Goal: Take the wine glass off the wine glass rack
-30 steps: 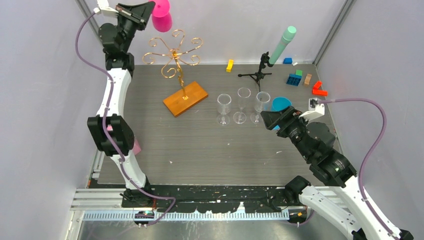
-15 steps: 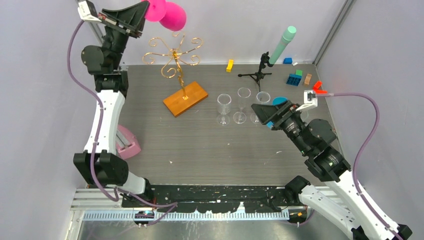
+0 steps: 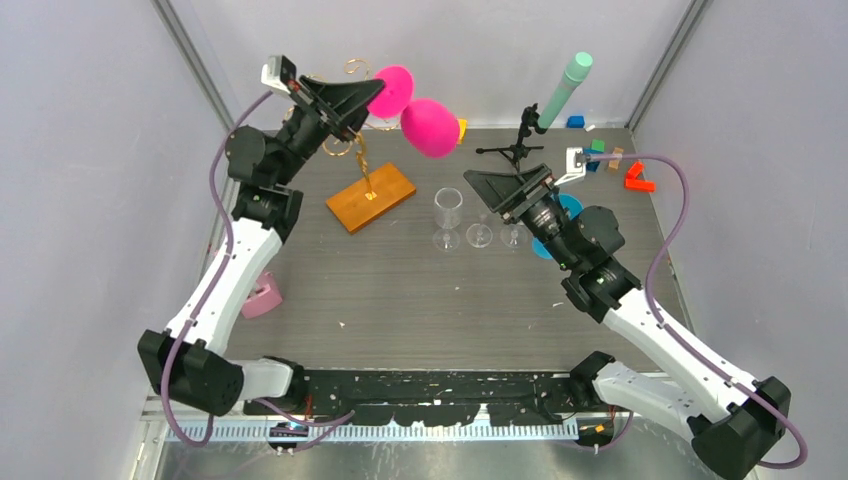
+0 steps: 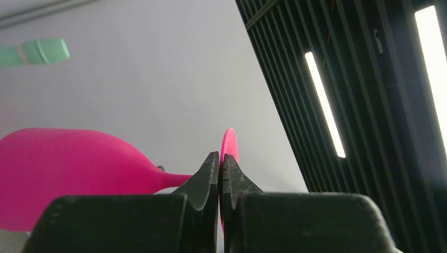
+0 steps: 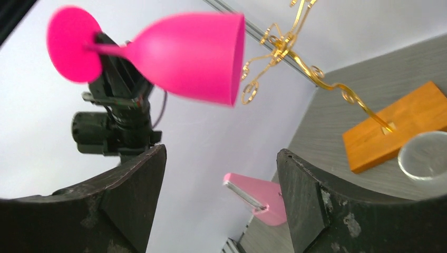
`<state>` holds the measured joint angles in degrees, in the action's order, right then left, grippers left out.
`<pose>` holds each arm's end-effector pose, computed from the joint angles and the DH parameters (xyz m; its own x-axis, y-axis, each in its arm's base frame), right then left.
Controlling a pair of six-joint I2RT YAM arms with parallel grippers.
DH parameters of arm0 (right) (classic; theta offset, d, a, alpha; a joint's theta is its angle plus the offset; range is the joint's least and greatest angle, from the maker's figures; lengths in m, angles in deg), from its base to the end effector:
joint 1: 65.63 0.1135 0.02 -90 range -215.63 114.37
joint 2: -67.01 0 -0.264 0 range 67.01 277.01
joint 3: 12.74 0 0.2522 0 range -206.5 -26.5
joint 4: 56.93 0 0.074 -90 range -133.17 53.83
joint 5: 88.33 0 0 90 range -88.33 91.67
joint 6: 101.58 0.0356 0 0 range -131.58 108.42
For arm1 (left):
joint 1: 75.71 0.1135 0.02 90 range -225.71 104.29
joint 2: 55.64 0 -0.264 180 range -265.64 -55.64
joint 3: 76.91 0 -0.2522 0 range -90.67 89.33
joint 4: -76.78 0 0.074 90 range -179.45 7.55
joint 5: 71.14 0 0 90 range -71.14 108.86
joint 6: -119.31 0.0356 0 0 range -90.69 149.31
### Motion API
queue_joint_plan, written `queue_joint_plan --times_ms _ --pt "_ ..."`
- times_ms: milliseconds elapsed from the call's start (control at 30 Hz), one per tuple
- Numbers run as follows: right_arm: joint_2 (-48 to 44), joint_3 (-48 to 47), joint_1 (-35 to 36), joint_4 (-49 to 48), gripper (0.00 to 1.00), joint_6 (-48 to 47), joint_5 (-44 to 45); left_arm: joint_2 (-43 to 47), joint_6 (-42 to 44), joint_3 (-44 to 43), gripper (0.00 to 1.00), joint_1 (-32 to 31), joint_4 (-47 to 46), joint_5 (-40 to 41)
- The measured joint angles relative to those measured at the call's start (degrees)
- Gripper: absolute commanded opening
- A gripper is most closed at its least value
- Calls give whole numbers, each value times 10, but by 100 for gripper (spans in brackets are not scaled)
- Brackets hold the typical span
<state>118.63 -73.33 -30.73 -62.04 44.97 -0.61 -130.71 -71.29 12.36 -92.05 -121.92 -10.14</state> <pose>0.1726 0.1222 0.3864 -0.3934 0.7421 -0.5427 -0.4990 0.3234 0.8040 0.2654 -0.0958 0.4960 -0.7190 -0.6851 -0.1171 0.4164 -0.2898 -0.8618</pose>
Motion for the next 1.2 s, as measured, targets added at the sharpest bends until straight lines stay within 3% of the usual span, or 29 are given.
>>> queue_joint_plan --times_ms 233,533,600,667,733,800,867,900,1000,1200 --pt "25 5 0 -121 81 27 -6 79 -34 80 0 -30 22 1" --pt "89 -3 0 -207 78 69 -66 99 -70 98 0 -31 20 7" --pt "107 -7 0 -237 72 87 -90 99 -75 103 0 -31 19 10" --pt "121 -9 0 -278 60 108 -113 98 -82 109 0 -31 18 14" --pt "134 -9 -1 -318 36 130 -130 98 -92 112 0 -31 8 22" --pt "143 -9 -2 -351 18 148 -143 99 -102 112 10 -31 -5 26" --pt "144 -9 -3 -383 6 175 -155 101 -105 112 21 -30 -14 35" --pt "143 -10 -2 -403 3 178 -160 101 -104 114 34 -28 -14 38" --pt "119 -19 3 -429 0 178 -170 100 -93 126 59 -28 -7 40" --pt "65 -19 3 -344 0 121 -146 106 -68 141 82 -31 -9 45"
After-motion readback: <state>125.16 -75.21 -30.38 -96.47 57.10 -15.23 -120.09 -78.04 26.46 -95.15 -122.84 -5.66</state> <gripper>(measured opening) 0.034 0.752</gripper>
